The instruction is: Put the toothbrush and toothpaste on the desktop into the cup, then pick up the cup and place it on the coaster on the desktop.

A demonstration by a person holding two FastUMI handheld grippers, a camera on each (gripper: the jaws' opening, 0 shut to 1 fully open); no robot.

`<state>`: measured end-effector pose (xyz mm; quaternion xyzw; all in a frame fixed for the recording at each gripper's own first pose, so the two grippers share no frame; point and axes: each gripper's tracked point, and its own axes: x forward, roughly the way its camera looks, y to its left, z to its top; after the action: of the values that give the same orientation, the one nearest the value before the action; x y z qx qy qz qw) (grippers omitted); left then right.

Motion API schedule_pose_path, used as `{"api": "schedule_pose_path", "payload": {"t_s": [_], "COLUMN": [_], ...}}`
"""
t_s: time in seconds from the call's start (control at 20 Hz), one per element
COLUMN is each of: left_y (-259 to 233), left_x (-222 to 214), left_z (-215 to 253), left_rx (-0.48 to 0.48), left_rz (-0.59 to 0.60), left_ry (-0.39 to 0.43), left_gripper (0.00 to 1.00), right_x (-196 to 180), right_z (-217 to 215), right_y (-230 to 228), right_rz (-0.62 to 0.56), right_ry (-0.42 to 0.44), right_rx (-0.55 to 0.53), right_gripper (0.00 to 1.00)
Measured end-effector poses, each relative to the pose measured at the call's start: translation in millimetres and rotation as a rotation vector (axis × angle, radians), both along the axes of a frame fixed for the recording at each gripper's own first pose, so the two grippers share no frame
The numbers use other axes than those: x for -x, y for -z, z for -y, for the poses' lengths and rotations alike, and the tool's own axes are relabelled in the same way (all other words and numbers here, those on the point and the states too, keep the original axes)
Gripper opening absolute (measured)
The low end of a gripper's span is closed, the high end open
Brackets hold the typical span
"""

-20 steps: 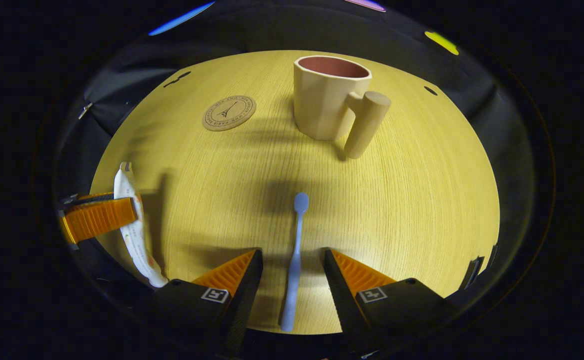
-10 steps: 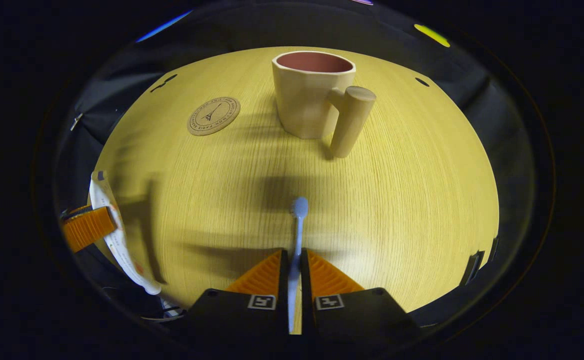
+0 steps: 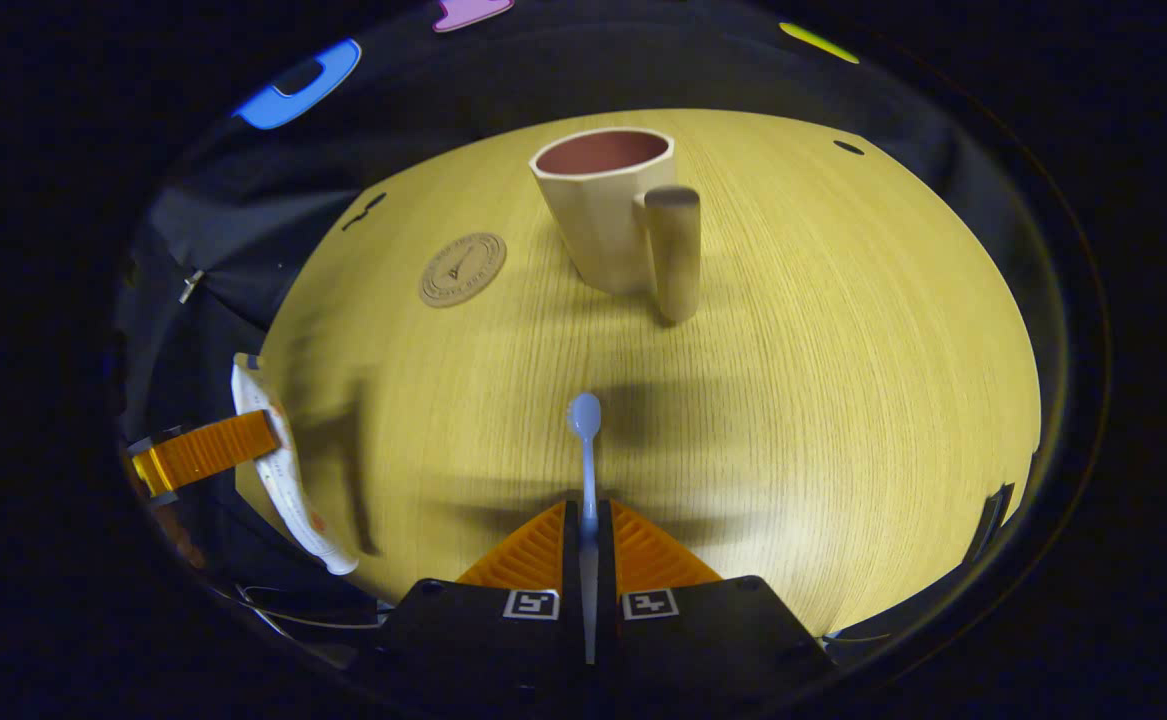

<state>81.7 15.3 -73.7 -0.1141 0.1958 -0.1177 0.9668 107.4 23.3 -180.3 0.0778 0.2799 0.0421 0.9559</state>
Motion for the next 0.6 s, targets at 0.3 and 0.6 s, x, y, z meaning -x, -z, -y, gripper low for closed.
{"api": "schedule_pose_path", "payload": {"t_s": [0.3,0.6], "left_y": [-37,-111], "left_x": [-1,-12], "left_z": [17,51], "left_rx": [0.019,0.084], "left_rz": [0.124,0.313], "left_ry": [0.034,0.102], "left_gripper": [0.16,0.16], "right_x": [23,37], "right_z": [1,15], "right_y": [-54,-94], "right_rz": [0.194,0.280], "right_ry": [-0.069,-0.053], "right_rx": [-0.090,-0.188], "right_gripper": [0.08,0.08]}}
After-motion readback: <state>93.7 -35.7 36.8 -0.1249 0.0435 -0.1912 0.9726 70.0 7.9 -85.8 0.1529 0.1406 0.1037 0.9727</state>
